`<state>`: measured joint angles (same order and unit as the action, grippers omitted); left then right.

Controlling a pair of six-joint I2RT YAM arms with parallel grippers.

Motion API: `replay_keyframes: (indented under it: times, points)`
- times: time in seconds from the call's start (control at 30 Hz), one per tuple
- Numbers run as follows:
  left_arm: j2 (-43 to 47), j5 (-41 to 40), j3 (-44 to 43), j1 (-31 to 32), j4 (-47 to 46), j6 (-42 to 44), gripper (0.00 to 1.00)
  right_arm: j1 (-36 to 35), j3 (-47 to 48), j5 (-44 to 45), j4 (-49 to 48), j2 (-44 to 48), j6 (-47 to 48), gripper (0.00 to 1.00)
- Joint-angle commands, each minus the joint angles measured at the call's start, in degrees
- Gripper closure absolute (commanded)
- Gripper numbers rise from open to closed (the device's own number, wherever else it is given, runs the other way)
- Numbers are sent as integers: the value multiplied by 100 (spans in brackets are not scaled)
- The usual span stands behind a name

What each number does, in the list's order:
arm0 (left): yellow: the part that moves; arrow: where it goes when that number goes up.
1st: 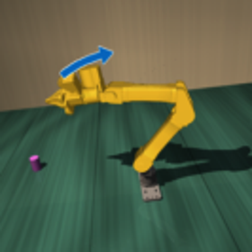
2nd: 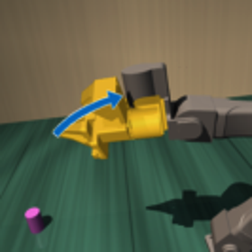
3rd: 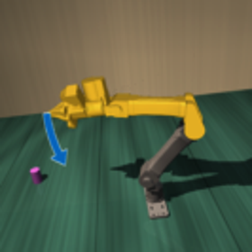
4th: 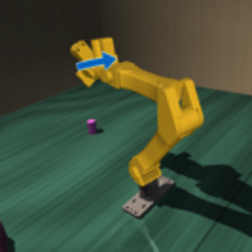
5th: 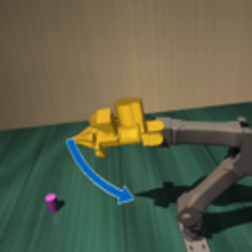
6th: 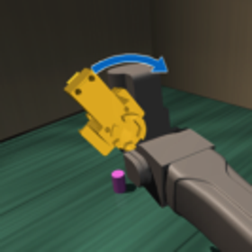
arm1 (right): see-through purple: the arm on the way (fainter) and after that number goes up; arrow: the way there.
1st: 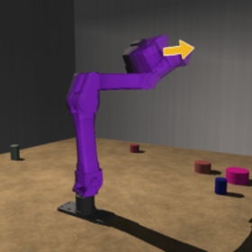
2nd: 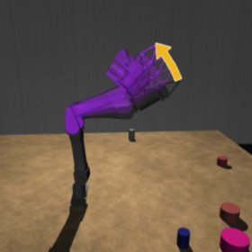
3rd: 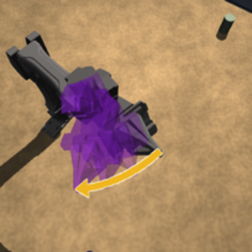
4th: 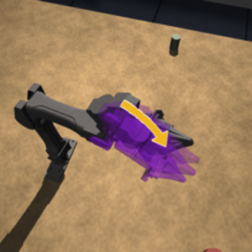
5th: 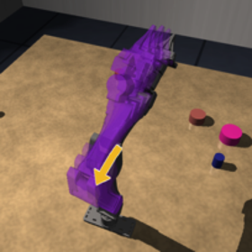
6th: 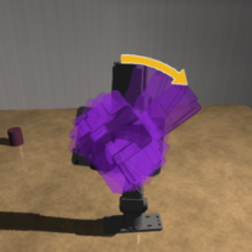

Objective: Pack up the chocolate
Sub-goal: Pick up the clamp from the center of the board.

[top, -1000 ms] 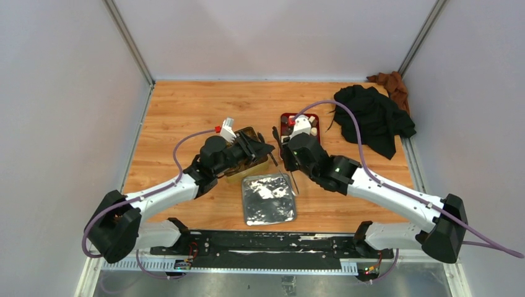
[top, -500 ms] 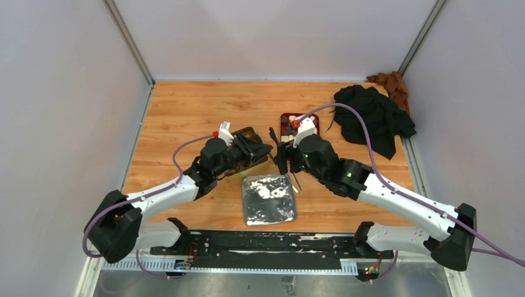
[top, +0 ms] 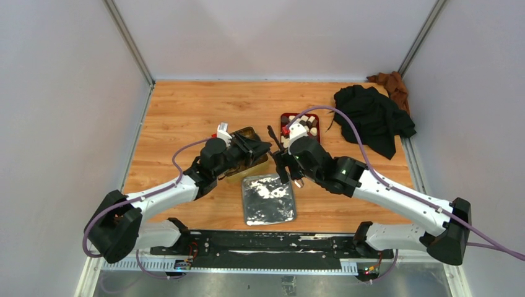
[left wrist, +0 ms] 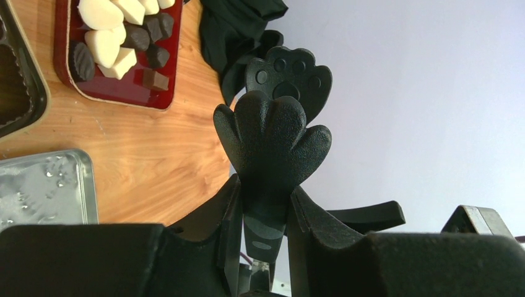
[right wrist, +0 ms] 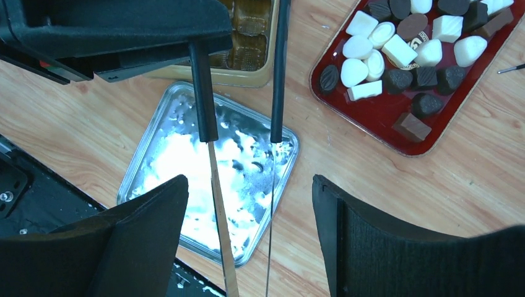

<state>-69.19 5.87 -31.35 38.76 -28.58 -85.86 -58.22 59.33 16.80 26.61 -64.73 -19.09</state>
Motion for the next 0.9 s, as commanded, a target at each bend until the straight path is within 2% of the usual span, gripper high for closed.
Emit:
replay_keyframes:
  times: [0.0,0.37,0.87]
  points:
    - [17,-88,-45,26,18,-261,100,-127,368,3,489,-195,89,23]
    - [54,-43,-31,26,133,-605,100,-234,711,269,702,-729,204,31]
    - [-27,162,14,26,124,-1045,100,-252,496,301,415,-638,213,42]
